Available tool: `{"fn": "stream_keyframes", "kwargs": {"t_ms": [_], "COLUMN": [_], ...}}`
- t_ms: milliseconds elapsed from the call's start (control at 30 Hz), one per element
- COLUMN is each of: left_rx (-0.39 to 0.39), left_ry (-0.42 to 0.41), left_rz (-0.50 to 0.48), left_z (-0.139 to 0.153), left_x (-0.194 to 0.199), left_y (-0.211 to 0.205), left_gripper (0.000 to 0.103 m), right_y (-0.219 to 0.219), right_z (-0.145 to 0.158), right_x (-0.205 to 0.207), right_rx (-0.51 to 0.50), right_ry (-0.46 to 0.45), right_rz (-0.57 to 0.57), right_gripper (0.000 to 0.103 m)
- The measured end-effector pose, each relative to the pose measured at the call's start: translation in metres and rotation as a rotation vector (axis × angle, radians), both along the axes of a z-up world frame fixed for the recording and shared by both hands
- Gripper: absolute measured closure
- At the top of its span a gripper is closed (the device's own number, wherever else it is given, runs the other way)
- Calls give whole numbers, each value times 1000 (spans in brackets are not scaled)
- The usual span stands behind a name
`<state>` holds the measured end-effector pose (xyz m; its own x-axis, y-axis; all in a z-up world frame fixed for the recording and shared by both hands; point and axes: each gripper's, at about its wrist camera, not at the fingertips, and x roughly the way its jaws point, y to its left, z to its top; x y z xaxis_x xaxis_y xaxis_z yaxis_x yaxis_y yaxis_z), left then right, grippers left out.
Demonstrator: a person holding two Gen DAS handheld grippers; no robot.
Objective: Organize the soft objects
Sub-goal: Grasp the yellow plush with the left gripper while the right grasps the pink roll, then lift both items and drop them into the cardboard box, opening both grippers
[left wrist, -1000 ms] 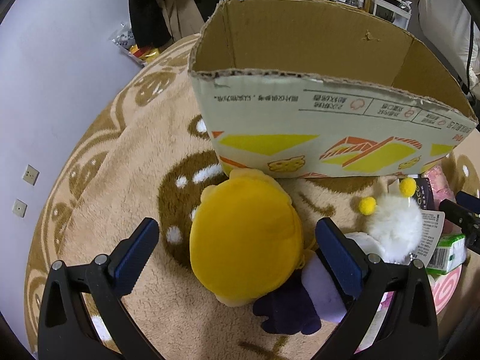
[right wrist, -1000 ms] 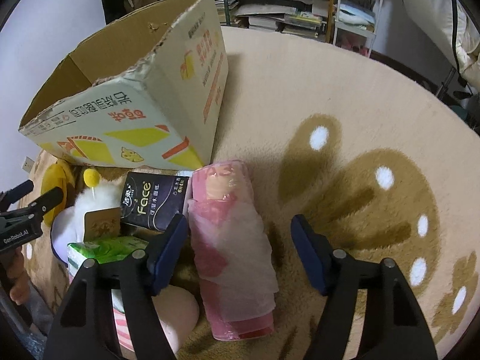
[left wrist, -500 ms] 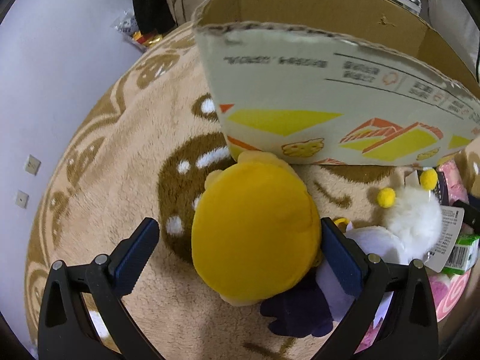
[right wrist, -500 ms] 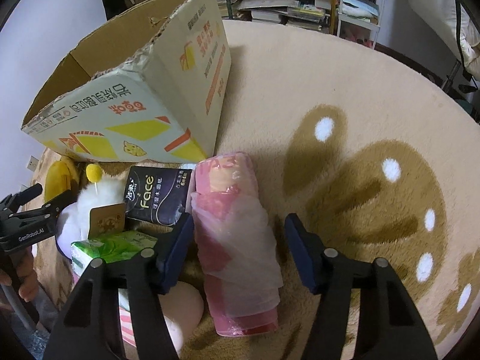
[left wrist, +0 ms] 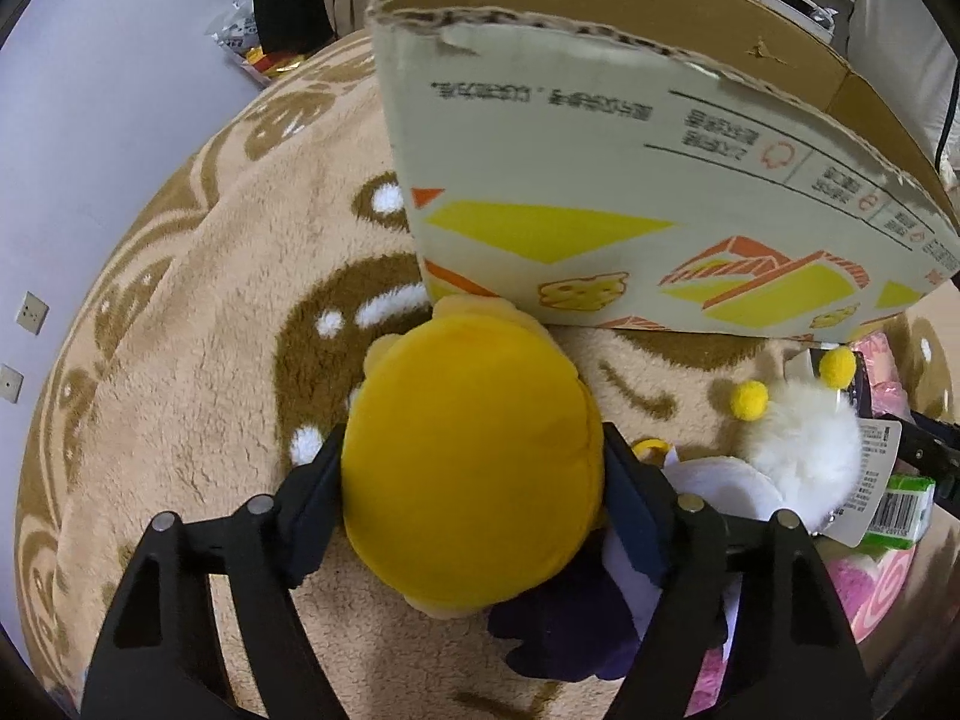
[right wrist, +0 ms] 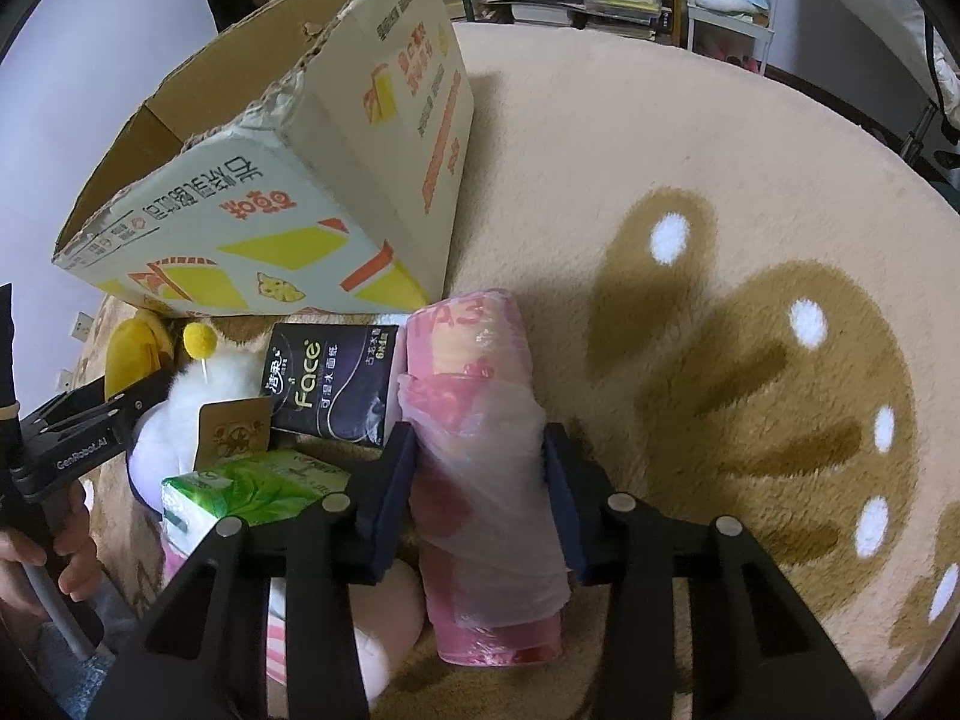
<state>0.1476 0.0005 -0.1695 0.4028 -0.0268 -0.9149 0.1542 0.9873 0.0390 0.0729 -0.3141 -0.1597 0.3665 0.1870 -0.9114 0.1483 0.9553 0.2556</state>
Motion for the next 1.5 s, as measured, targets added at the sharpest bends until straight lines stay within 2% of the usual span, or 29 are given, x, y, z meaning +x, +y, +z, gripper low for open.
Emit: {"fn": "stream_keyframes", "kwargs": {"t_ms": [267,300,367,433,600,733,933,1033,1167,1300,1500], "left_rx": [8,12,30,44,33,30,13,5,-25,-58,-53], "left_ry": [-6,-9,-16,-26,-56,-115,-220,-301,-401,-467,-549], "left_rz": [-2,-3,-9,-11,-17,-14,21,31,38,43,38], "left_z": [0,1,2,5,19,38,69,92,119,139,165], "left_x": [0,-1,0,-4,-13,-24,-40,-54,-68,-76,-79], "left_y": [-1,-1,-3,-5,-7,-7,0,0,3,4,0], "left_gripper": [32,32,32,32,32,32,32,32,32,32,32], "right_y": [-4,-4,-1,3,9,16,17,19,18,22,38], "right_z": [-9,-9,-6,0,8,24,53,71,102,128,164], "right_x": [-1,-1,-2,-4,-9,-17,-31,-42,-54,-68,-73], "right_rx": [26,23,6,-16,-49,-117,-154,-178,-186,-193,-218], "right_ry": [14,13,-3,-21,-55,-104,-202,-266,-381,-497,-652], "right_rz": [-6,-4,-3,10,19,27,14,0,-20,-28,-15], "right_gripper": [60,62,73,77,84,86,86,86,86,86,86]}}
